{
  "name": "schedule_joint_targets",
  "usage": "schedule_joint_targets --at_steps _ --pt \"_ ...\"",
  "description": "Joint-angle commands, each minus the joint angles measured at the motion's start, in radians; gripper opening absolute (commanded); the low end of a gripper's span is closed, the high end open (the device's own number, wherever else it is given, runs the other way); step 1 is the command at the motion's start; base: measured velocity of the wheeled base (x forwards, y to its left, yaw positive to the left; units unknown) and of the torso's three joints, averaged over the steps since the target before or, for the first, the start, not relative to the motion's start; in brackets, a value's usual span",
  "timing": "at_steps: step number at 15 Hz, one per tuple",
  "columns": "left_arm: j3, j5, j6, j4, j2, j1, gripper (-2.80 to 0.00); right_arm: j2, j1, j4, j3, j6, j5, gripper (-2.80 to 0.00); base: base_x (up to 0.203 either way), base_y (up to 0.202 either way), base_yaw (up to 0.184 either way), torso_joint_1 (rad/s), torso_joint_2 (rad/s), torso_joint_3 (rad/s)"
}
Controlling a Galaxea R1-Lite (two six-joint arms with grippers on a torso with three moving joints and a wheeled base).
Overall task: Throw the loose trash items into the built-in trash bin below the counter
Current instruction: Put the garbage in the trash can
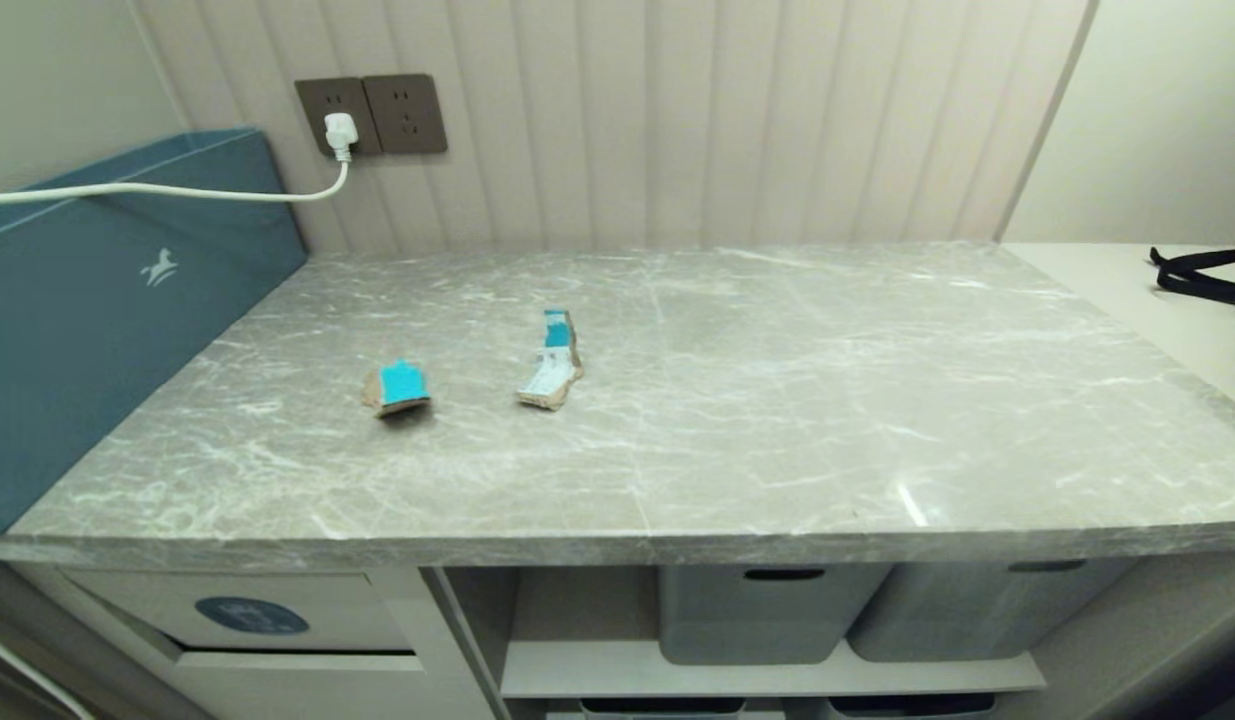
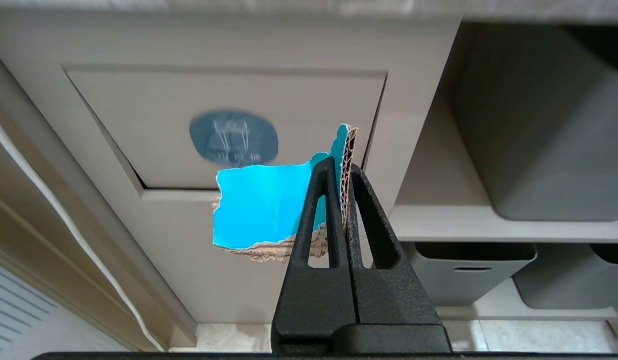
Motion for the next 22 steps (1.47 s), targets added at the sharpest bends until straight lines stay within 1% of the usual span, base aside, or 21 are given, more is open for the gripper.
schedule_joint_targets --at_steps 1,4,11,17,19,22 --pt "0.0 -0.001 -0.001 0.002 0.0 0.0 -2.8 0.0 0.0 -0.001 0.0 0.001 0.0 -2.8 0.0 0.0 0.0 -0.212 0.51 0.286" --pt "0.001 -0.002 0.007 0.004 0.0 0.001 -2.8 0.0 0.0 -0.001 0.0 0.001 0.0 -2.8 0.0 0.0 0.0 -0.204 0.5 0.286" --pt "0.0 -0.001 -0.001 0.004 0.0 0.0 -2.8 0.0 0.0 -0.001 0.001 0.002 0.0 -2.8 0.0 0.0 0.0 -0.188 0.48 0.286" --pt "0.0 -0.001 -0.001 0.005 0.0 0.0 -2.8 0.0 0.0 0.001 0.0 0.002 -0.002 -2.8 0.0 0.0 0.0 -0.137 0.45 0.308" --pt "0.0 -0.002 -0.001 0.004 -0.001 0.001 -2.8 0.0 0.0 -0.001 0.0 0.004 -0.002 -2.8 0.0 0.0 0.0 -0.071 0.28 0.198" --pt "-0.003 0.001 -0.001 0.004 0.0 0.0 -2.8 0.0 0.0 -0.001 0.002 0.002 0.0 -2.8 0.0 0.0 0.0 -0.017 0.08 0.056"
